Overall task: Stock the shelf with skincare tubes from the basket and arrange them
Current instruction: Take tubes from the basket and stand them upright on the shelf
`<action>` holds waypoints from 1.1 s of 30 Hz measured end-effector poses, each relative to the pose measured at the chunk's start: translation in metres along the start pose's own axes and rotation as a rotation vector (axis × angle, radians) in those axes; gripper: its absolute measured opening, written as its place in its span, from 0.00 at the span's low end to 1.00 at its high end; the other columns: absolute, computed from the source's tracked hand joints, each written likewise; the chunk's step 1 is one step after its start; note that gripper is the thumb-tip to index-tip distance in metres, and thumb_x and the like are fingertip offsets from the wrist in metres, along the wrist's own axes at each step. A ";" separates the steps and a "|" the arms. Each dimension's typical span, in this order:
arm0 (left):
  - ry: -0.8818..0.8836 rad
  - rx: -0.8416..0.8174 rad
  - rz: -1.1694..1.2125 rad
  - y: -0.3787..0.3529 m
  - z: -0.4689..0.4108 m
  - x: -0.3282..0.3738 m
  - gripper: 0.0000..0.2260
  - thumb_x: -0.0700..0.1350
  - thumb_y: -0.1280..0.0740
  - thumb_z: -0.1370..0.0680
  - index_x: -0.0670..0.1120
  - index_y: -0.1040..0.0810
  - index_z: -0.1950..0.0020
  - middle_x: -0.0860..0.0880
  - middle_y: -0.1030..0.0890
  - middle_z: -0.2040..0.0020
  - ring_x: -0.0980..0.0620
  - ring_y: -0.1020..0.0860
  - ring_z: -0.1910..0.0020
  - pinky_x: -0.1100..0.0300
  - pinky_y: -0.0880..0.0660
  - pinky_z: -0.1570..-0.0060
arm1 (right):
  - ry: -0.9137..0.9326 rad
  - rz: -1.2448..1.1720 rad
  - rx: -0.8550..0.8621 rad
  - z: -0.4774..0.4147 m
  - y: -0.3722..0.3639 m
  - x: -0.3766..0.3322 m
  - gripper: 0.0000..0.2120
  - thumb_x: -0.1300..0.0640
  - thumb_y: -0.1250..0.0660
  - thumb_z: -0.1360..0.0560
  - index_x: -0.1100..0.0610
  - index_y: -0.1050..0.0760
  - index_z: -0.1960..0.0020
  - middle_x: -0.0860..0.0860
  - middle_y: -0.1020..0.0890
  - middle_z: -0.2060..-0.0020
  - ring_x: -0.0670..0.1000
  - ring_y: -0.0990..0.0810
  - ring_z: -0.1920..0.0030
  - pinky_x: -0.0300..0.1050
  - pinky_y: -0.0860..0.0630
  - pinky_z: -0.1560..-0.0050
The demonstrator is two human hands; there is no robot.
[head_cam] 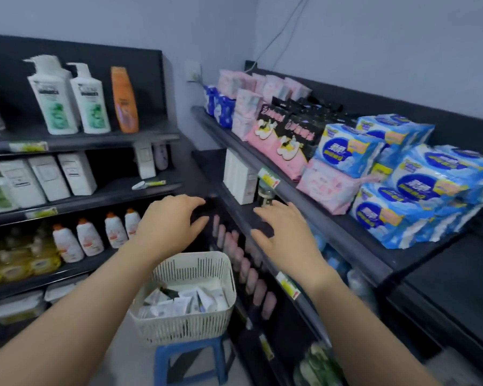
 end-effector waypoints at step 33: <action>0.189 -0.986 -0.011 -0.555 0.051 -0.290 0.27 0.42 0.33 0.25 0.54 0.35 0.27 0.51 0.29 0.30 0.49 0.29 0.35 0.57 0.34 0.34 | -0.267 -0.313 -0.750 -0.030 -0.592 0.108 0.19 0.57 0.33 0.25 0.56 0.25 0.34 0.53 0.23 0.37 0.53 0.27 0.36 0.43 0.34 0.35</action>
Point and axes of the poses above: each hand's wrist, its own z-axis away from the middle knuckle, its own y-axis out of the back of the hand, x = y × z, the point moved 10 cm from there along -z, towards the middle knuckle
